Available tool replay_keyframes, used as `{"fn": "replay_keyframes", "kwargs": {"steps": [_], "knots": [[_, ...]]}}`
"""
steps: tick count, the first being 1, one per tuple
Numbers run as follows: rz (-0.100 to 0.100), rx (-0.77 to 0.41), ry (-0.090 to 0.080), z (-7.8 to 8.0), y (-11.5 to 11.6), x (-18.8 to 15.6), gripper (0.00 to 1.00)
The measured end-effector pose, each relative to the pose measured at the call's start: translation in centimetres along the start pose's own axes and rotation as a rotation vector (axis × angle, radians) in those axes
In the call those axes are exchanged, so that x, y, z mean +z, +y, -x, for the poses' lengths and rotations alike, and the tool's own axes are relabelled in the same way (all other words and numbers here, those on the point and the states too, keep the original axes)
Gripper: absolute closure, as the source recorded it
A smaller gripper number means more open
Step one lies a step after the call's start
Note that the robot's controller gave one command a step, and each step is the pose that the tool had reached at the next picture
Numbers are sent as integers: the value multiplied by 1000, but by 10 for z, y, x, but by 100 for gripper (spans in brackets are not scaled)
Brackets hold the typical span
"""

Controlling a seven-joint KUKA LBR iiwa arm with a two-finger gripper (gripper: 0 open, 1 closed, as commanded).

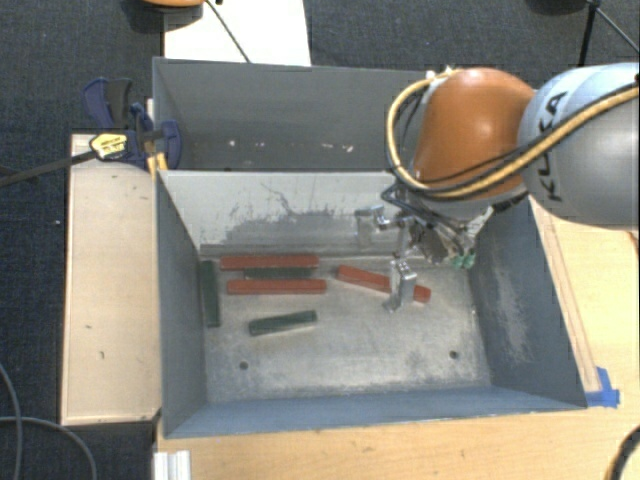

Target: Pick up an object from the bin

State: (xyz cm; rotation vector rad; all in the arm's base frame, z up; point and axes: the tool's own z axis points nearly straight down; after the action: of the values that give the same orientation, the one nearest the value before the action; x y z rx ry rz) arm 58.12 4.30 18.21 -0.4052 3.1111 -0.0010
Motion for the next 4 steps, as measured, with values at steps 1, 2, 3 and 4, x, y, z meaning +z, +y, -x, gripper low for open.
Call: {"fn": "replay_keyframes", "kwargs": {"steps": [1,2,3,4], "knots": [[1,-116,-4,0,-19,61,0],[4,-81,5,9,5,114,0],[3,166,4,-6,-32,111,0],[1,112,0,-9,-46,104,0]]}}
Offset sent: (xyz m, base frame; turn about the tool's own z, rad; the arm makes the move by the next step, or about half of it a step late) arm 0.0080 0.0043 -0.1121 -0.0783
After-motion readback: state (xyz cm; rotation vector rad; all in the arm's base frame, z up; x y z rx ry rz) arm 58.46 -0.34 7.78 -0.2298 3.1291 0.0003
